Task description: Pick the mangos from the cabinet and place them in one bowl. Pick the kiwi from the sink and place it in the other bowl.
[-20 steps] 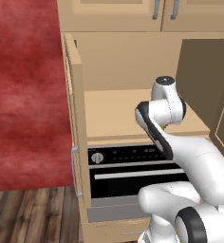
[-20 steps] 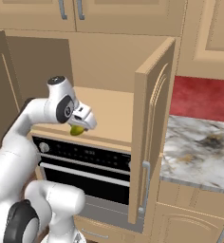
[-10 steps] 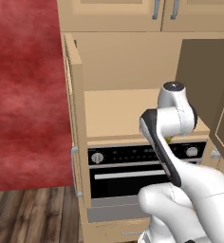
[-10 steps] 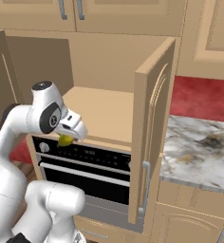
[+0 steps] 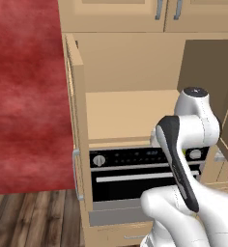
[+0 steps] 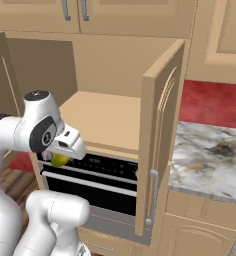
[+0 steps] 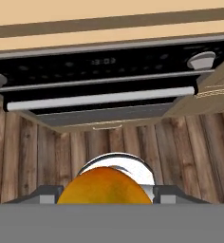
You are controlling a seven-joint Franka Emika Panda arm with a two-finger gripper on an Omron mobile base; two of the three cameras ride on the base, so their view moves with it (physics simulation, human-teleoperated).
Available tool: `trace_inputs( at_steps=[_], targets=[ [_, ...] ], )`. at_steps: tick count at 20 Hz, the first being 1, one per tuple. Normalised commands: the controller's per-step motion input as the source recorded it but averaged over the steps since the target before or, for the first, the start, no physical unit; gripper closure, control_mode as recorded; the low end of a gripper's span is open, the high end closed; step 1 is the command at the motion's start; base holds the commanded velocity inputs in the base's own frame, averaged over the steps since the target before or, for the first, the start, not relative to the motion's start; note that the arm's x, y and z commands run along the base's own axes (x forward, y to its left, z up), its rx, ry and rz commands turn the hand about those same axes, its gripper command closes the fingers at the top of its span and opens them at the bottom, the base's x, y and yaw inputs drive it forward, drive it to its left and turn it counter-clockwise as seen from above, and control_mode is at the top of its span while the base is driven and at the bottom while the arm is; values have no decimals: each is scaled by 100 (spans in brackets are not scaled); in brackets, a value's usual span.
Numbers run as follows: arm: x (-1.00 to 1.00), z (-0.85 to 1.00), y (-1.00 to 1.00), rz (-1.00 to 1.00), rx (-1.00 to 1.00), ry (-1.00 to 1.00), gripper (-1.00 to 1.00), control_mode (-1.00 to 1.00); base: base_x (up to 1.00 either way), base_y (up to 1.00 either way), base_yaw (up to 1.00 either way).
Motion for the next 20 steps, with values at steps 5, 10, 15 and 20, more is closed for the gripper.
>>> trace_inputs(
  at_steps=[5, 10, 15, 20],
  targets=[
    [-24, 11, 0, 5, 0, 7, 100, -100, 0, 0, 0],
    [-15, 0, 0, 6, 0, 0, 100, -100, 0, 0, 0],
    [0, 0, 0, 0, 0, 0, 100, -100, 0, 0, 0],
    [0, 0, 0, 0, 0, 0, 100, 100, -29, 0, -1]
  ],
)
